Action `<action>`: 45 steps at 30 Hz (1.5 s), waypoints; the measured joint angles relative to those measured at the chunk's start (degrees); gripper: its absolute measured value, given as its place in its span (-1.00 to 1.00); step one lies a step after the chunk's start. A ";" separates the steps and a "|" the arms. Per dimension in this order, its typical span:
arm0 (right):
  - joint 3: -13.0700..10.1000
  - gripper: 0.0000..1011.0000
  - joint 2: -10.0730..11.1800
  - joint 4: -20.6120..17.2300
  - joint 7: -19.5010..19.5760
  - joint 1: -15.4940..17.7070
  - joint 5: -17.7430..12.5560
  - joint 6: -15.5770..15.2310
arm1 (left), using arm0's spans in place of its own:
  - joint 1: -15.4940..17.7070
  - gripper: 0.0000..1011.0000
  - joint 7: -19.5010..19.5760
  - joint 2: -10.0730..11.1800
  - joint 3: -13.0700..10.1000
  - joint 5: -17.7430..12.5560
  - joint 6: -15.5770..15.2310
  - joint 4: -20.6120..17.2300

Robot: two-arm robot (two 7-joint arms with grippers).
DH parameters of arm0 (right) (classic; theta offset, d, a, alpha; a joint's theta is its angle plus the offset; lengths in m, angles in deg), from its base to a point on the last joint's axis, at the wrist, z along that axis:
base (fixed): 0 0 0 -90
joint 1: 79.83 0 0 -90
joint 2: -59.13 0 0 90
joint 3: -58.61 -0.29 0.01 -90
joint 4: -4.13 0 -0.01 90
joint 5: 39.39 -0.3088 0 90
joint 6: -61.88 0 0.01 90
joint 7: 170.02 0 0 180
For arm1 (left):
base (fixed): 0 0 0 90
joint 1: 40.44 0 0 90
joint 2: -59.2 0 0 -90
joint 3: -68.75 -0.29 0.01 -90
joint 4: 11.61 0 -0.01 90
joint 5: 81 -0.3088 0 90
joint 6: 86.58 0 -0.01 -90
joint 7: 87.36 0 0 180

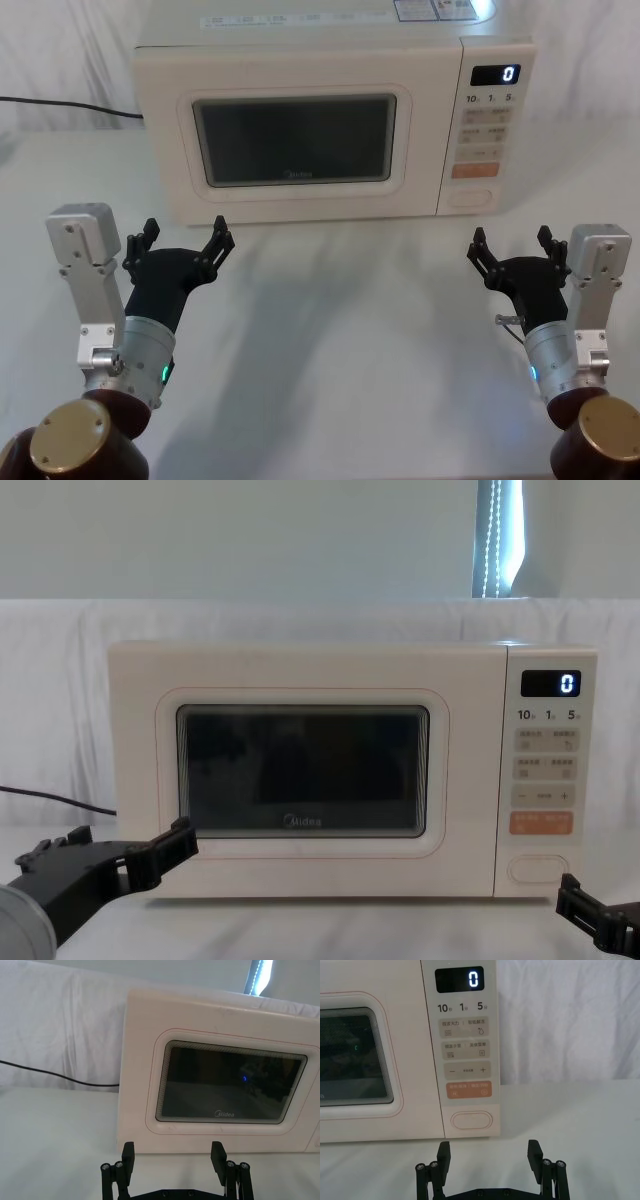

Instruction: Press the button to open the microwave door with one hand; close the microwave door with the other hand.

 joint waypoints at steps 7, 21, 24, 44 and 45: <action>0.00 0.98 0.00 0.00 0.00 0.00 0.00 0.00 | 0.00 0.98 0.00 0.00 0.00 0.00 0.00 0.00; 0.00 0.98 0.00 0.00 0.00 0.00 0.00 0.00 | 0.00 0.98 0.00 0.00 0.00 0.00 0.00 0.00; 0.00 0.98 0.00 0.00 0.00 0.00 0.00 0.00 | 0.00 0.98 0.00 0.00 0.00 0.00 0.00 0.00; 0.00 0.98 0.00 0.00 0.00 0.00 0.00 0.00 | 0.00 0.98 0.00 0.00 0.00 0.00 0.00 0.00; 0.00 0.98 0.00 0.00 0.00 0.00 0.00 0.00 | 0.00 0.98 0.00 0.00 0.00 0.00 0.00 0.00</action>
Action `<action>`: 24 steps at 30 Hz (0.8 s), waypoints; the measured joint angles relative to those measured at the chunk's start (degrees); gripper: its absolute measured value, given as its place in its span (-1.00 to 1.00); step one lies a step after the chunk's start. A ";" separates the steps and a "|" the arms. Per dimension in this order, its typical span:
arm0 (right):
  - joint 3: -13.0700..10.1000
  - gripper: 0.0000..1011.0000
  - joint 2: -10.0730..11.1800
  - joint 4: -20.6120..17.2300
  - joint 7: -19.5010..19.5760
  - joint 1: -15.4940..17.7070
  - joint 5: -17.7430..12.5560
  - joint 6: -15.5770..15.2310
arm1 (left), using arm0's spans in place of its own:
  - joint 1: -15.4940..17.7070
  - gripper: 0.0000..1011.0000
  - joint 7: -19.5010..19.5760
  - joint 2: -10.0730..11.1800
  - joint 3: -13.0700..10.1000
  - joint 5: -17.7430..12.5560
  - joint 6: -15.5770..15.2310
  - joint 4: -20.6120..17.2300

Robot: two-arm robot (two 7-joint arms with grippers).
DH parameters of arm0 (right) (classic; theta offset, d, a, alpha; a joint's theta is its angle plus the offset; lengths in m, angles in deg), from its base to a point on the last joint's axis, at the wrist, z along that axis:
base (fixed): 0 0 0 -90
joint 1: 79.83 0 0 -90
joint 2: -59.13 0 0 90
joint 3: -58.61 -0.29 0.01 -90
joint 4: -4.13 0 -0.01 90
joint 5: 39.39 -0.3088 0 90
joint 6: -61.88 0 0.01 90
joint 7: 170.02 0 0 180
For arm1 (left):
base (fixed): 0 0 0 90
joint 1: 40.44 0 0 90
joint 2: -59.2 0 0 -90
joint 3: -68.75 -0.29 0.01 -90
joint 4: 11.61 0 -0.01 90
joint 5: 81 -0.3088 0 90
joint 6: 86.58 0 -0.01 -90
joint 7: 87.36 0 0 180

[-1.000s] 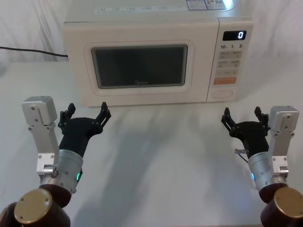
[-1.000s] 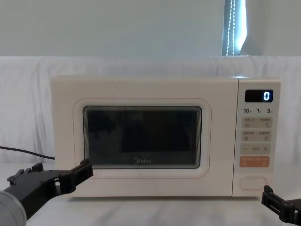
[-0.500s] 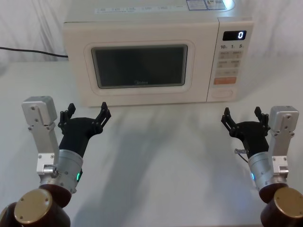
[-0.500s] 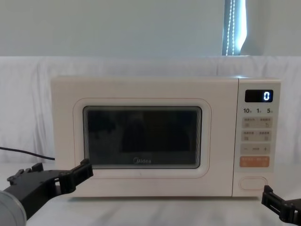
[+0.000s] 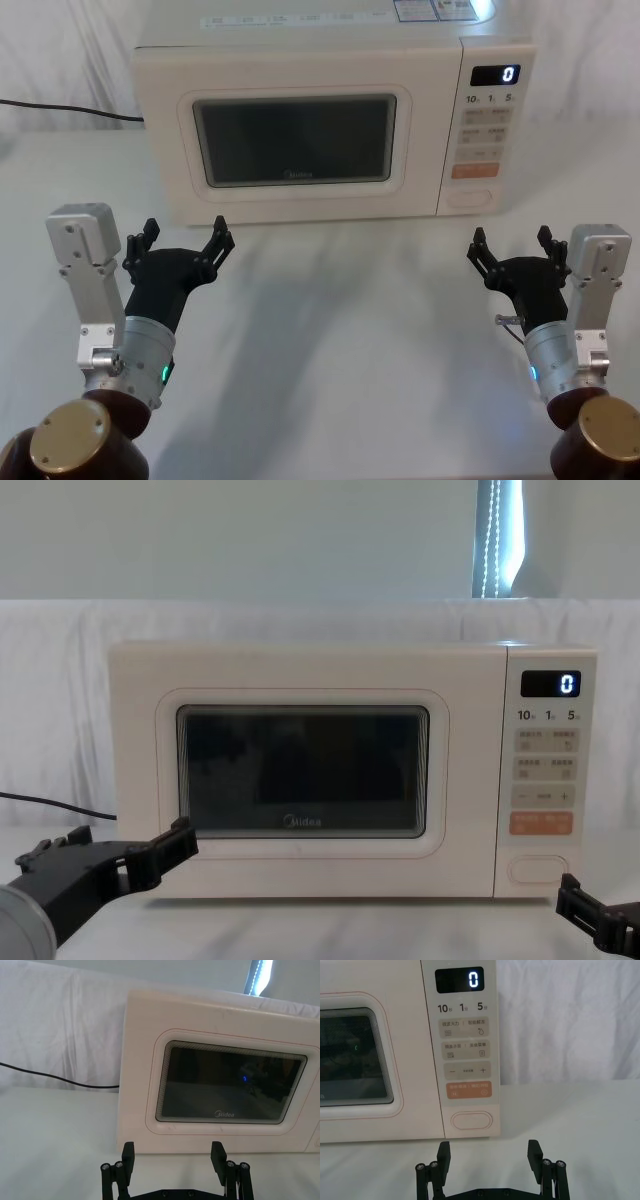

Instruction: Press the button to open the microwave door with one hand; close the microwave door with the other hand.

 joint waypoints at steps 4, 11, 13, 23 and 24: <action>0.00 0.98 0.00 0.00 0.00 0.00 0.00 0.00 | 0.00 0.98 0.00 0.00 0.00 0.00 0.00 0.00; 0.00 0.98 0.00 0.00 0.00 0.00 0.00 0.00 | 0.00 0.98 0.00 0.00 0.00 0.00 0.00 0.00; 0.00 0.98 0.00 0.00 0.00 0.01 0.00 0.00 | 0.00 0.98 0.00 0.00 0.00 0.00 0.00 0.00; 0.00 0.98 0.00 0.00 0.00 0.00 0.00 0.00 | 0.00 0.98 0.00 0.00 0.00 0.00 0.00 0.00; 0.00 0.98 0.00 0.00 0.00 0.01 0.00 0.00 | 0.00 0.98 0.00 0.00 0.00 0.00 0.00 0.00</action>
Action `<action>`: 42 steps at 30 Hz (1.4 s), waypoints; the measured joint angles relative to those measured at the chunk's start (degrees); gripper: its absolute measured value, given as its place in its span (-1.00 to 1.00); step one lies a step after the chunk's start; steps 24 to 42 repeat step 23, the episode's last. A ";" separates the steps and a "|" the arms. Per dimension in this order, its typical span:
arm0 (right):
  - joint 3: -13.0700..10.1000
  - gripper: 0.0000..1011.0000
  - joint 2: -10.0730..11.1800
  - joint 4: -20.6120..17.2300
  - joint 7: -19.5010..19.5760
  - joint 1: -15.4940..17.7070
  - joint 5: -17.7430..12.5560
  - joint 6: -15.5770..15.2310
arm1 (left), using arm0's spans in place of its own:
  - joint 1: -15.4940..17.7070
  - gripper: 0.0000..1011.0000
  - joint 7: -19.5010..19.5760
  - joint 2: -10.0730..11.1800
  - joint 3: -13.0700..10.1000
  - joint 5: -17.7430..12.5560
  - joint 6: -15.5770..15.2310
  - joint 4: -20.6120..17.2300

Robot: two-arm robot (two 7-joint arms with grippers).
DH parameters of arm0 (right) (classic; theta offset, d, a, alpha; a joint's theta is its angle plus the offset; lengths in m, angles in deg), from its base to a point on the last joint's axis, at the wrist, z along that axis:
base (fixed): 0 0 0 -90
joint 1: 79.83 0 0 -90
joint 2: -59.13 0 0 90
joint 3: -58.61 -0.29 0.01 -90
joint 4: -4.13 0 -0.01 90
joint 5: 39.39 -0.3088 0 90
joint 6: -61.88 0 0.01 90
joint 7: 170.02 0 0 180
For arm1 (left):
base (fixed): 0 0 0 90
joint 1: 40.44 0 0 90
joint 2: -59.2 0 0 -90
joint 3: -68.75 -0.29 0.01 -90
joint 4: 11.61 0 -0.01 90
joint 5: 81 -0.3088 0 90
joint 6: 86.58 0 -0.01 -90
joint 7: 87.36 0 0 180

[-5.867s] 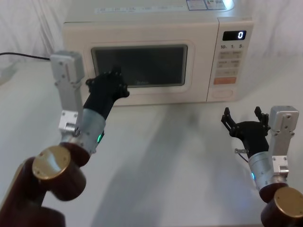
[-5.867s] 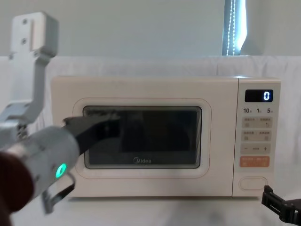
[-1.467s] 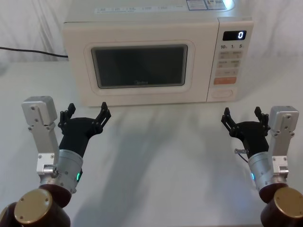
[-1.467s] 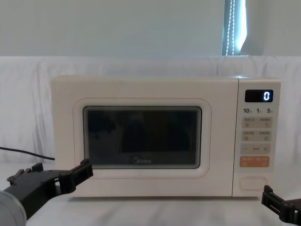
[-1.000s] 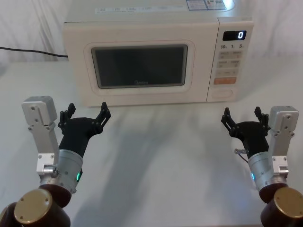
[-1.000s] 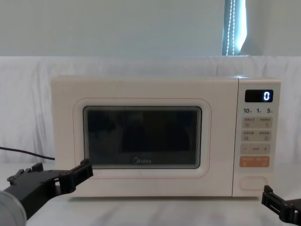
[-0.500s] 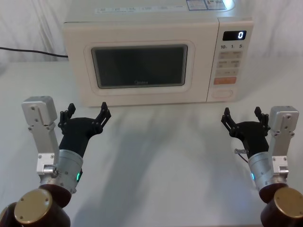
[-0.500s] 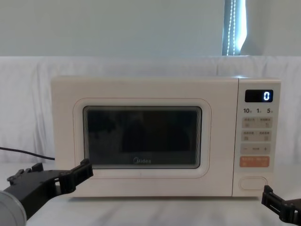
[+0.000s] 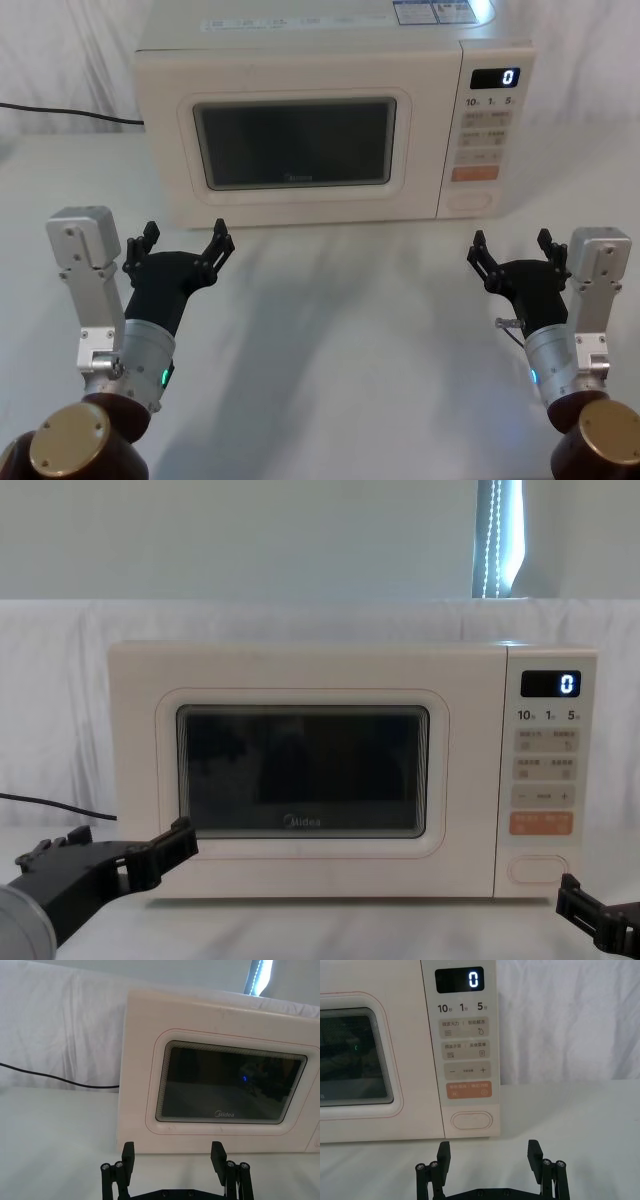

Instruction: Press the button to open the microwave door with one hand; close the microwave door with the other hand.

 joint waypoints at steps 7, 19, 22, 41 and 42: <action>0.00 0.98 0.00 0.00 0.00 0.00 0.00 0.00 | 0.00 0.98 0.00 0.00 0.00 0.00 0.00 0.00; 0.00 0.98 0.00 0.00 0.00 0.00 0.00 0.00 | 0.00 0.98 0.00 0.00 0.00 0.00 0.00 0.00; 0.00 0.98 0.00 0.00 0.00 0.00 0.00 0.00 | 0.00 0.98 0.00 0.00 0.00 0.00 0.00 0.00; 0.00 0.98 0.00 0.00 0.00 -0.01 0.00 0.00 | 0.00 0.98 0.00 0.00 0.00 0.00 0.00 0.00; 0.00 0.98 0.00 0.00 0.00 -0.01 0.00 0.00 | 0.00 0.98 0.00 0.00 0.00 0.00 0.00 0.00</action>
